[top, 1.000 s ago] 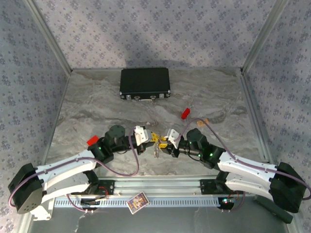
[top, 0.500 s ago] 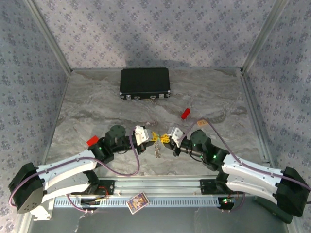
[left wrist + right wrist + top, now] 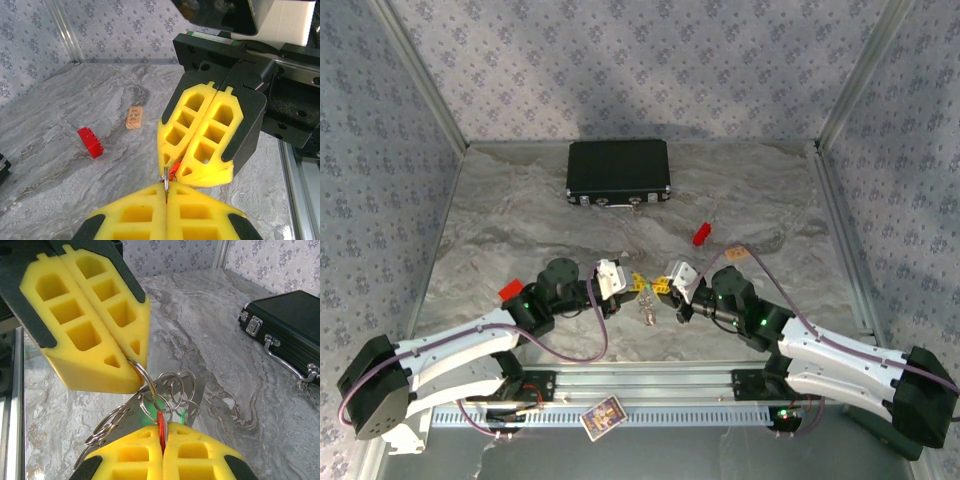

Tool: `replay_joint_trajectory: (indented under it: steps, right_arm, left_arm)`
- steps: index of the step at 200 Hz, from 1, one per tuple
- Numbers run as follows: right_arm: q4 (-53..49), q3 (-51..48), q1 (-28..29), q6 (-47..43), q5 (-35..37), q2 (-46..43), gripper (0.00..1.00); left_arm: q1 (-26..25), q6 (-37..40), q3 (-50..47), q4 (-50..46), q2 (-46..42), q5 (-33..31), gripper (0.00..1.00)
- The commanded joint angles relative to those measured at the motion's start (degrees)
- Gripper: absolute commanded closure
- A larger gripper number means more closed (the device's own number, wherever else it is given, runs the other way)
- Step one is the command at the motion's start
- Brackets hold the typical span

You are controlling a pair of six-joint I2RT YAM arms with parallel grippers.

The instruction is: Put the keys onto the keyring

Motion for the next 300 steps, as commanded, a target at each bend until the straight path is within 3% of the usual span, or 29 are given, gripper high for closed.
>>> replay_joint_trajectory:
  steps: [1,103,196,300]
  right_arm:
    - [-1.1,1.9,0.4,-1.1,0.0,-0.5,0.95]
    - [-3.5,4.1,0.3,-2.8,-3.5,4.4,0.96]
    - [0.4,3.1,-1.7,-1.8,-4.2,0.2,0.95]
    - [-6.0,4.7,-2.5,-5.6,0.7,-2.9,0.98]
  left_arm:
    - [-0.3,0.8,0.9,2.0,-0.5,0.2,1.00]
    - [-0.3,1.4,1.3,2.2,0.5,-0.3,1.00]
    - [-0.3,2.0,1.2,0.5,0.5,-2.1,1.00]
    - [-0.4,2.7,1.6,-2.5,0.6,-3.6,1.00]
